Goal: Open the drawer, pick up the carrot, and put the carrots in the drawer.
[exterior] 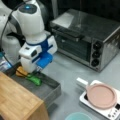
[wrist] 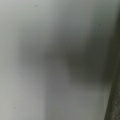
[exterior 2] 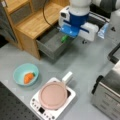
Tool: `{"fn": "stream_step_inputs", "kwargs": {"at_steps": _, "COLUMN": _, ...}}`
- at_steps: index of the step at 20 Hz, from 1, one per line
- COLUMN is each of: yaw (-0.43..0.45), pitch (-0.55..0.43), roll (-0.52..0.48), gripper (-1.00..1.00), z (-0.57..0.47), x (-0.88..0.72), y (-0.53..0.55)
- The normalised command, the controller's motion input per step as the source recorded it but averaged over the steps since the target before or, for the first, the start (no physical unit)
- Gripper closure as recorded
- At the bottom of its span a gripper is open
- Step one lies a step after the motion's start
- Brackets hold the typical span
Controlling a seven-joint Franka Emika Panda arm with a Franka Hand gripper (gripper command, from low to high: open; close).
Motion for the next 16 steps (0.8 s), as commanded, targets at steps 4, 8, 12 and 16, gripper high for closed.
{"fn": "stream_step_inputs", "kwargs": {"at_steps": 4, "yaw": -0.135, "pitch": 0.063, "roll": 0.046, "gripper": -1.00, "z": 0.14, "x": 0.15, "y": -0.01}}
{"fn": "stream_step_inputs", "kwargs": {"at_steps": 8, "yaw": -0.133, "pitch": 0.074, "roll": 0.039, "gripper": -1.00, "z": 0.18, "x": 0.20, "y": -0.01}}
{"fn": "stream_step_inputs", "kwargs": {"at_steps": 12, "yaw": -0.141, "pitch": 0.097, "roll": 0.042, "gripper": -1.00, "z": 0.24, "x": 0.26, "y": -0.01}}
{"fn": "stream_step_inputs", "kwargs": {"at_steps": 16, "yaw": -0.152, "pitch": 0.120, "roll": 0.048, "gripper": -1.00, "z": 0.26, "x": 0.33, "y": -0.02}}
